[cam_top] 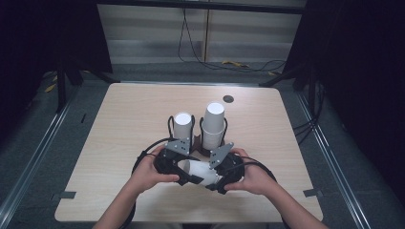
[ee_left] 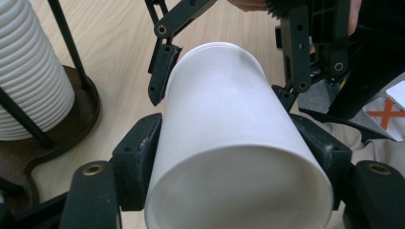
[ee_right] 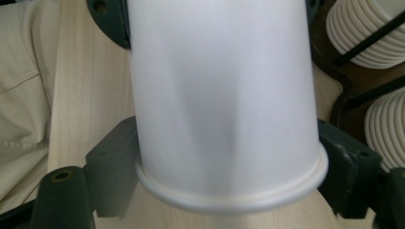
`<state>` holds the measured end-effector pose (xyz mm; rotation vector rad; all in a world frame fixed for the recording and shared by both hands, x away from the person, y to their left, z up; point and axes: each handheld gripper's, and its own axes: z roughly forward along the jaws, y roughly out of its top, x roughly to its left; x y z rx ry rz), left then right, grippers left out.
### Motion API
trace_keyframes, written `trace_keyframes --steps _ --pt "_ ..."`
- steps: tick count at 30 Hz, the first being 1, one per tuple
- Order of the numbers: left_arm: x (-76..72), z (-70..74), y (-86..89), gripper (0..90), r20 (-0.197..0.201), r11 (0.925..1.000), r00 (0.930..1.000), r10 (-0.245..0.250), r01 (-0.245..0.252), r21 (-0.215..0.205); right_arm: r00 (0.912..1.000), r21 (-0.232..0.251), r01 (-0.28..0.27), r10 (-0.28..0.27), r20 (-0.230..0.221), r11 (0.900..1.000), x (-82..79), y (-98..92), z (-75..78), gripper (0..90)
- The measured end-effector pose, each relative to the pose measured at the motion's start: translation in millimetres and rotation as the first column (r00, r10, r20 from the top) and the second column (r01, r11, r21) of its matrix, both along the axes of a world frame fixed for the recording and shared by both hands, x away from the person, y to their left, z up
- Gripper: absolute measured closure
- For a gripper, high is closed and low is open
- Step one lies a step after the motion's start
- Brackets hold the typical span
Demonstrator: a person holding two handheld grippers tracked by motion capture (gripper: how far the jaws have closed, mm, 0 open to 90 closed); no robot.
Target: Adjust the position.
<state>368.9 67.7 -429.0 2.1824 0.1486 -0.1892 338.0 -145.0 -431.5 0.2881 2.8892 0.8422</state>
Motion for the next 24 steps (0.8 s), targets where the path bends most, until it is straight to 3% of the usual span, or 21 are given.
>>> trace_keyframes --steps 9,13,14,19,20,21,22,24 --pt "2.1 3.7 5.9 32.4 -0.004 0.9995 0.9999 0.016 -0.016 -0.026 0.9996 0.018 0.027 -0.027 0.002 0.999 0.3 -7.8 -4.5 17.6" --pt "3.9 5.5 10.0 31.9 -0.011 0.9983 0.9994 0.033 -0.033 -0.047 0.9982 0.056 0.06 -0.06 -0.005 0.997 -1.1 -15.8 -7.7 16.9" --pt "4.3 6.9 11.8 31.9 -0.008 0.9973 0.9991 0.043 -0.043 -0.059 0.9969 0.09 0.079 -0.078 -0.007 0.993 -2.1 -19.9 -10.5 16.8" --pt "4.3 9.6 13.6 31.7 -0.005 0.9968 0.9992 0.039 -0.039 -0.07 0.9925 0.156 0.123 -0.121 -0.018 0.98 -5.3 -25.7 -15.1 16.7" --pt "4.1 9.6 13.4 31.7 -0.017 0.9963 0.9992 0.036 -0.037 -0.078 0.9895 0.199 0.145 -0.141 -0.034 0.969 -6.4 -27.7 -16.9 16.6" --pt "4.1 9.6 13.4 31.6 -0.017 0.9963 0.9992 0.036 -0.037 -0.078 0.9895 0.199 0.145 -0.141 -0.034 0.969 -6.4 -27.7 -16.9 16.6" --pt "4.2 8.6 12.6 31.6 -0.02 0.9964 0.9991 0.036 -0.038 -0.076 0.9873 0.226 0.159 -0.155 -0.036 0.961 -7.5 -28.9 -18.4 16.6" --pt "3.9 7.4 11.8 31.6 -0.024 0.9968 0.9992 0.033 -0.035 -0.072 0.9862 0.238 0.165 -0.161 -0.037 0.957 -8.3 -29.5 -20.0 16.1"
